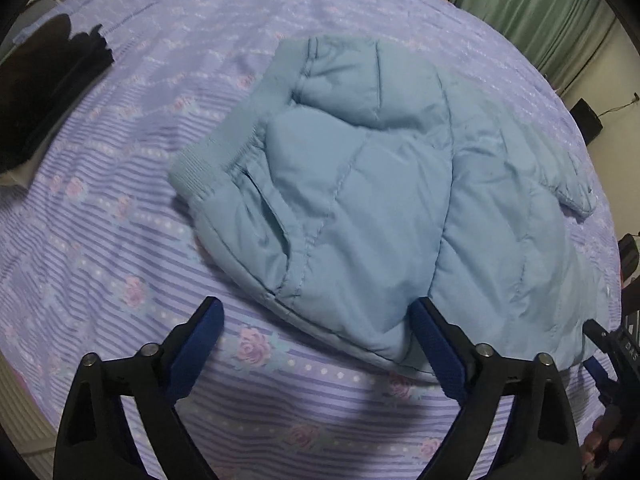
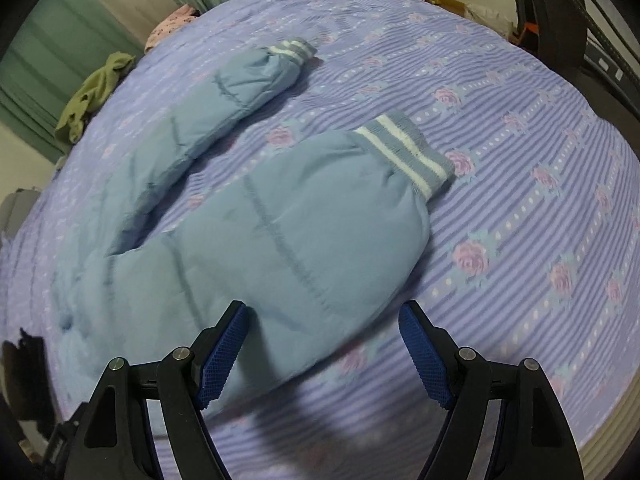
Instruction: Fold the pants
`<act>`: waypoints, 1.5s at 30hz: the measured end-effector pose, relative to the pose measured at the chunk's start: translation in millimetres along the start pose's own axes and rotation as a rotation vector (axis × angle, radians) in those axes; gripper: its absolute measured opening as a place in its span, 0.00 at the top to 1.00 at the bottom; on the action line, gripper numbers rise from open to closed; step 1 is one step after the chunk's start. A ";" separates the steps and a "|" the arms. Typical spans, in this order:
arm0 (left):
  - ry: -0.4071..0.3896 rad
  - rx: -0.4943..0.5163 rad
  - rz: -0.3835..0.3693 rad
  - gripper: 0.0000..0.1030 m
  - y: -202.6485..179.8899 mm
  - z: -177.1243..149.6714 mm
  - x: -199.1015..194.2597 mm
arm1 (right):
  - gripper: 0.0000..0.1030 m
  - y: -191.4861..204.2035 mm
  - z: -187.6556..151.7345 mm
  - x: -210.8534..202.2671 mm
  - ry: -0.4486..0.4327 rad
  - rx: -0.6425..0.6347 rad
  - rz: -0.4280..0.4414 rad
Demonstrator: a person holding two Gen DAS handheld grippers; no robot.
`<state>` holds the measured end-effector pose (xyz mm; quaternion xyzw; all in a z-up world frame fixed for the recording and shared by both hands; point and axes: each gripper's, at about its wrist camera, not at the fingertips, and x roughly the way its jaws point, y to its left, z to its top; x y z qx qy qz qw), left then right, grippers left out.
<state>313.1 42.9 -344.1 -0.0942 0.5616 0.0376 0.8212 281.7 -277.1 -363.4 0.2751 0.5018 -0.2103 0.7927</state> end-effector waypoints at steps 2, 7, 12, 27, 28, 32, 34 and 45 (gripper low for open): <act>0.017 -0.008 -0.016 0.11 -2.9 0.2 8.3 | 0.27 0.0 4.0 6.7 -0.002 -0.013 0.000; 0.038 -0.029 -0.041 0.15 -10.4 4.2 18.0 | 0.73 3.0 16.4 16.9 0.051 -0.032 0.015; 0.031 -0.008 -0.067 0.20 -21.7 7.1 13.1 | 0.88 6.4 20.2 -19.7 -0.009 -0.118 -0.021; -0.005 -0.044 -0.131 0.84 -20.1 -1.7 -28.7 | 0.89 -3.4 -3.5 -70.9 -0.009 -0.179 -0.076; -0.012 -0.044 -0.131 0.84 -21.0 0.8 -34.6 | 0.89 -2.1 -1.2 -76.9 -0.019 -0.183 -0.072; -0.055 -0.046 -0.132 0.85 -29.7 13.9 -70.7 | 0.89 0.7 13.3 -109.4 -0.070 -0.180 -0.038; -0.066 -0.037 -0.128 0.85 -35.4 22.3 -84.7 | 0.89 1.9 25.2 -126.2 -0.111 -0.170 -0.023; -0.161 -0.063 -0.122 0.85 -69.6 123.0 -61.3 | 0.89 34.2 122.4 -97.6 -0.259 -0.010 0.031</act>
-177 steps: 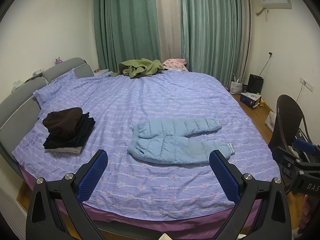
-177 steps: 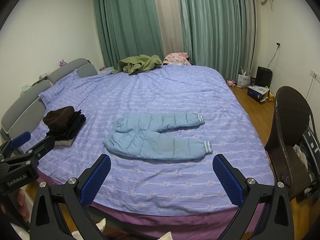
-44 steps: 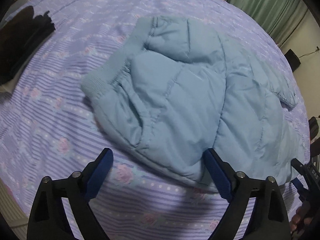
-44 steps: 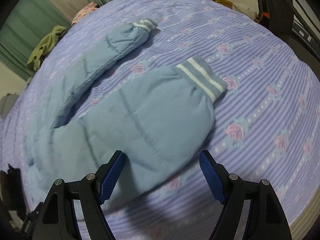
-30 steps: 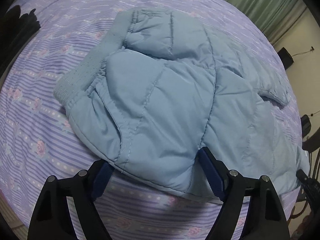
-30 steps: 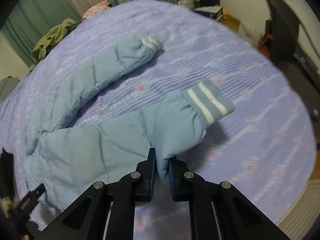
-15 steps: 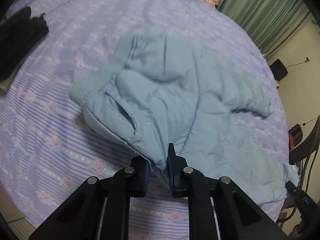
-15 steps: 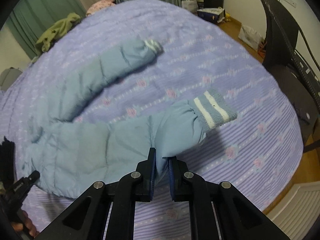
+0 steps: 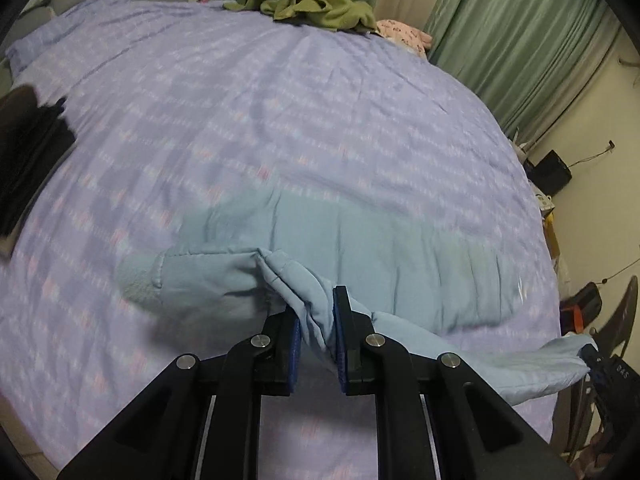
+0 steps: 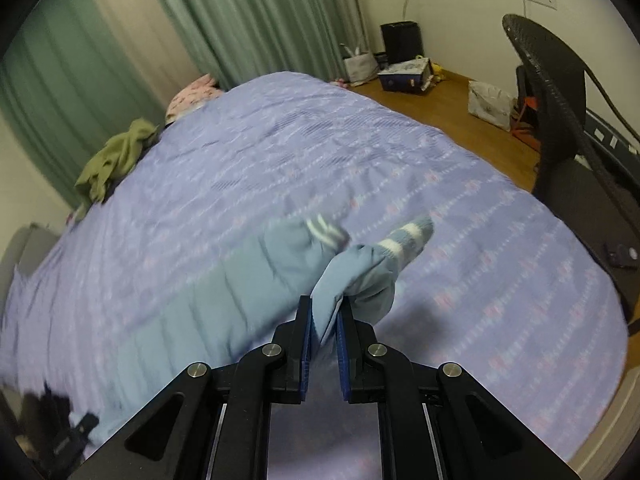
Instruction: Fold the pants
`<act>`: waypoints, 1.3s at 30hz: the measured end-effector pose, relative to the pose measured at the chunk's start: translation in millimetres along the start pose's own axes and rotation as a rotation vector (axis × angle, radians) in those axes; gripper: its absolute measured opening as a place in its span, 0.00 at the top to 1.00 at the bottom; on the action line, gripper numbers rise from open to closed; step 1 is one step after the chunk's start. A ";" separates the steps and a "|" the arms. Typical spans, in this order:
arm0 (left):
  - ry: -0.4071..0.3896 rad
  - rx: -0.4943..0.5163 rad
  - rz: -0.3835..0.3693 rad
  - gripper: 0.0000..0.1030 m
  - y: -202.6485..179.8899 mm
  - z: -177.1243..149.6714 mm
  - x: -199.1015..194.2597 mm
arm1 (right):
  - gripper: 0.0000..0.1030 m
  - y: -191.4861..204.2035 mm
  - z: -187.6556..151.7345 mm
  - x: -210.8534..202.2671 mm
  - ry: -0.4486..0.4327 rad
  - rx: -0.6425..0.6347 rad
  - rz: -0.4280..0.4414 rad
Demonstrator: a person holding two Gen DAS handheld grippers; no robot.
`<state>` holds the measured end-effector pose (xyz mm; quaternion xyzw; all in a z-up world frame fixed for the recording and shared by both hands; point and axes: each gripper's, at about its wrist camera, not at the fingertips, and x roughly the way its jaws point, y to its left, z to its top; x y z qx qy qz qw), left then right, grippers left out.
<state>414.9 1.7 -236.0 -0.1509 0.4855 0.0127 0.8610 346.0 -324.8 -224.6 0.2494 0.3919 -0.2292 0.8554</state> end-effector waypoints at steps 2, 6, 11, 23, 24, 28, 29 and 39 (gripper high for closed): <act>-0.001 0.008 0.004 0.85 -6.2 15.3 15.1 | 0.89 10.0 18.1 27.6 0.005 0.025 -0.003; 0.016 -0.002 0.023 0.85 -7.1 39.6 47.5 | 0.89 34.1 41.9 73.4 0.015 0.007 -0.009; 0.046 -0.011 0.043 0.84 0.3 51.5 81.3 | 0.89 59.8 53.9 117.0 0.030 -0.054 -0.007; 0.005 0.176 0.114 0.23 -10.6 61.8 59.2 | 0.30 70.9 58.3 109.7 -0.036 -0.119 0.032; -0.065 0.217 0.137 0.07 -14.2 62.1 37.9 | 0.27 71.7 57.4 95.8 -0.066 -0.120 0.039; -0.248 0.461 0.137 0.05 -33.1 65.0 -17.1 | 0.19 66.1 45.0 39.7 -0.164 -0.174 0.065; -0.247 0.521 0.093 0.05 -36.8 66.7 -19.6 | 0.18 63.7 38.6 27.9 -0.184 -0.192 0.059; 0.204 0.896 -0.206 0.28 -87.4 83.0 109.6 | 0.16 55.7 -16.8 55.6 0.003 -0.259 0.115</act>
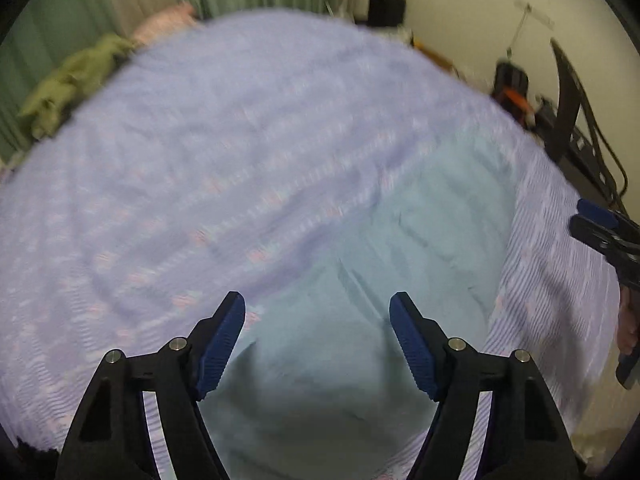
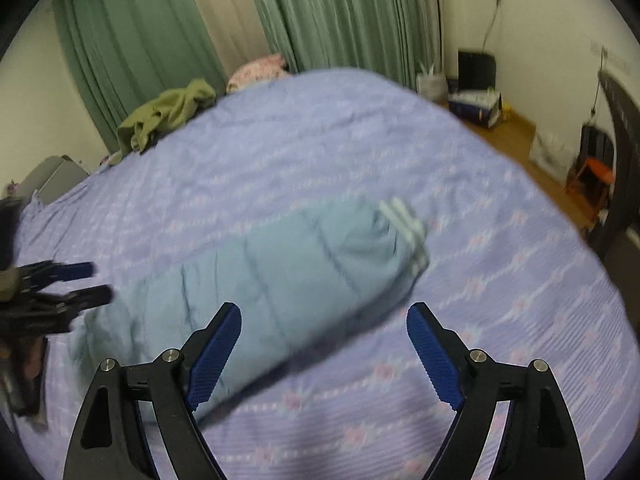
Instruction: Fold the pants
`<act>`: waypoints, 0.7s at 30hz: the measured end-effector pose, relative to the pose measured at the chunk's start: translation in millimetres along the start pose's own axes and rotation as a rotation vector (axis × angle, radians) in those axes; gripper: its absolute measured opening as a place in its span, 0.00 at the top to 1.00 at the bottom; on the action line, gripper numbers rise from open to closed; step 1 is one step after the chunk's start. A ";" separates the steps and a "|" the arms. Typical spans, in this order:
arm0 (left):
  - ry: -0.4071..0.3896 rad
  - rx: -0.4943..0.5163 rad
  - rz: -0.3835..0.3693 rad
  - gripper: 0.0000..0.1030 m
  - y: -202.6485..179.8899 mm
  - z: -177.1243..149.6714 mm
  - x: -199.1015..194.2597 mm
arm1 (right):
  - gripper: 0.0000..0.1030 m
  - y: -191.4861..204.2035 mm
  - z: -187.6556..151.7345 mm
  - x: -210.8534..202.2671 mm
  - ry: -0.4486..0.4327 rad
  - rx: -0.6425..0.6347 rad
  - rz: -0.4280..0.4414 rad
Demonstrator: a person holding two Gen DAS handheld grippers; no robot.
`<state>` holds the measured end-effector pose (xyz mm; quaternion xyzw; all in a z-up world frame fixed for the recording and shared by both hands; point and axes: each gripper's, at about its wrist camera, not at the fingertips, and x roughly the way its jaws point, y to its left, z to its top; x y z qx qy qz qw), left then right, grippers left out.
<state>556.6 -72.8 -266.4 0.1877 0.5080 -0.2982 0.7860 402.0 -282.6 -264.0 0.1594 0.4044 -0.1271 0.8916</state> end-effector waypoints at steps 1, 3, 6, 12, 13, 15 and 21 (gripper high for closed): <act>0.015 0.019 0.011 0.28 -2.8 0.1 8.4 | 0.16 -1.5 -2.8 3.4 0.017 0.010 0.004; 0.041 0.048 0.033 0.28 -6.0 0.0 22.1 | 0.16 -4.2 -10.0 9.1 0.044 0.024 0.007; 0.087 0.031 0.000 0.56 -6.5 -1.6 39.7 | 0.16 -2.7 -16.9 13.2 0.057 0.018 -0.004; 0.024 -0.026 0.026 0.90 -9.5 -11.0 30.3 | 0.17 0.1 -23.2 16.9 0.080 0.014 0.028; 0.005 -0.034 0.035 0.90 -8.0 -9.7 27.0 | 0.17 1.0 -23.6 15.9 0.077 0.009 0.034; -0.023 -0.052 0.063 0.90 -4.2 -4.9 23.3 | 0.17 3.0 -23.3 14.2 0.071 0.003 0.034; 0.017 -0.070 0.128 0.78 -5.3 1.3 47.0 | 0.17 15.4 -27.5 16.2 0.095 0.002 0.054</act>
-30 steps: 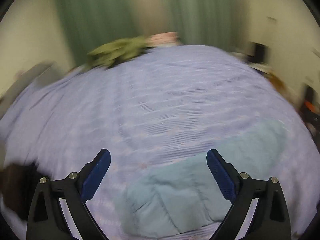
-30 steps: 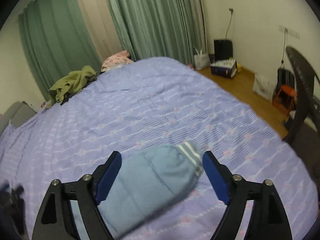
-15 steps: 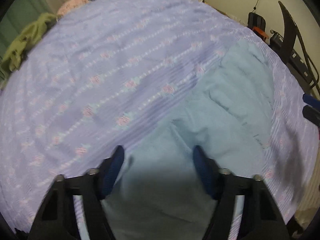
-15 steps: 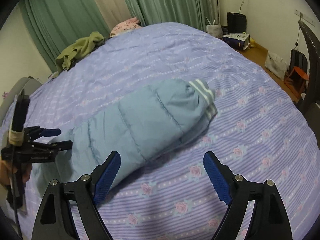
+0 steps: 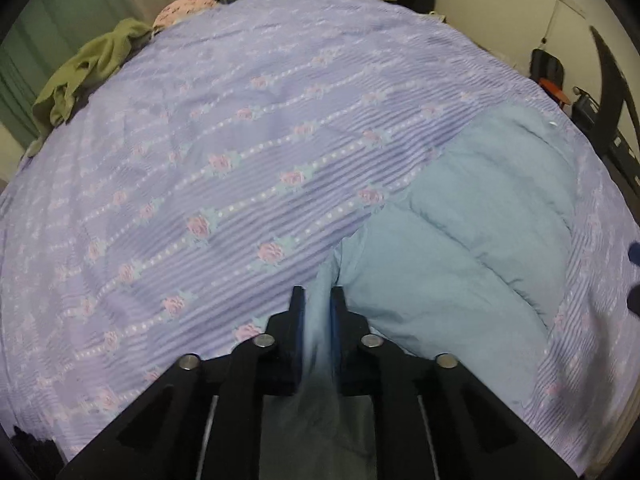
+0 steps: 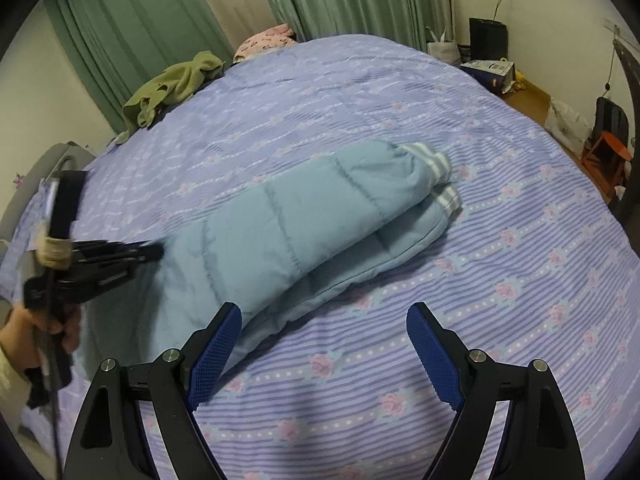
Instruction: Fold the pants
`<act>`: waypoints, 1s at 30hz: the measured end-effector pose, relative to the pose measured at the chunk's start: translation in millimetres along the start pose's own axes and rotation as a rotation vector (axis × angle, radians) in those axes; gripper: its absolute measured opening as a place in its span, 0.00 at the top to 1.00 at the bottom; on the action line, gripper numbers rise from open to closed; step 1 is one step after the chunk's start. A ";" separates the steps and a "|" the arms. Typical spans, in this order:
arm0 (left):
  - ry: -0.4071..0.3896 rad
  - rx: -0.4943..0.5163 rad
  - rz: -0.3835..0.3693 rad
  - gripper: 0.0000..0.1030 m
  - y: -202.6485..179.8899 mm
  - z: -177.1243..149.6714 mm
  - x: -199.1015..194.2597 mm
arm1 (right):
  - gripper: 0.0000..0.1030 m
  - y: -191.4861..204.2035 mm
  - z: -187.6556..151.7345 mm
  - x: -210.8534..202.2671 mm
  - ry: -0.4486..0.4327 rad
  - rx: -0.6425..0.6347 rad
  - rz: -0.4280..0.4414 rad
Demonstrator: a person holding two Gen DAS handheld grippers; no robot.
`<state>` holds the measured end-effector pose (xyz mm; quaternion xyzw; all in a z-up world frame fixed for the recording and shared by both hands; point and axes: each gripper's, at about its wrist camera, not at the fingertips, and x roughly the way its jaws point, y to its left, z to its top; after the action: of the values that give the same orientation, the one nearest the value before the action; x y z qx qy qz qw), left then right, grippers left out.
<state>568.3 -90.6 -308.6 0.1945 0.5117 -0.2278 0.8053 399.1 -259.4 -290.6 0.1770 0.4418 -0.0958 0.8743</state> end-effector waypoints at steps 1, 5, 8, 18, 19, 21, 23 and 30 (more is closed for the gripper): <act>-0.011 -0.025 0.010 0.77 1.7 -1.6 -5.8 | 0.17 3.4 -2.0 -1.0 0.006 -0.003 0.008; -0.183 -0.191 -0.014 0.42 27.1 -22.9 -73.9 | 0.17 15.8 -6.3 -10.9 0.015 -0.032 0.048; -0.312 -0.300 0.053 0.35 55.0 -74.9 -136.7 | 0.17 31.4 -13.2 -19.9 0.024 -0.077 0.100; -0.224 -0.671 -0.044 0.41 110.1 -221.3 -132.8 | 0.18 108.9 -54.1 0.7 0.098 -0.309 0.212; -0.240 -0.719 -0.073 0.41 113.4 -227.3 -130.6 | 0.20 112.8 -56.9 6.1 0.113 -0.323 0.206; -0.250 -0.789 -0.138 0.45 119.4 -229.1 -118.5 | 0.24 119.6 -61.7 15.0 0.139 -0.338 0.199; -0.229 -0.801 -0.163 0.49 121.5 -223.6 -103.9 | 0.24 123.3 -64.2 22.0 0.161 -0.339 0.213; -0.139 -0.857 -0.214 0.69 129.5 -209.2 -60.9 | 0.35 120.2 -68.1 39.5 0.207 -0.291 0.197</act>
<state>465.1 140.2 -326.5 -0.2265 0.5217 -0.0900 0.8176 411.1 -122.5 -332.7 0.1000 0.5190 0.0739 0.8457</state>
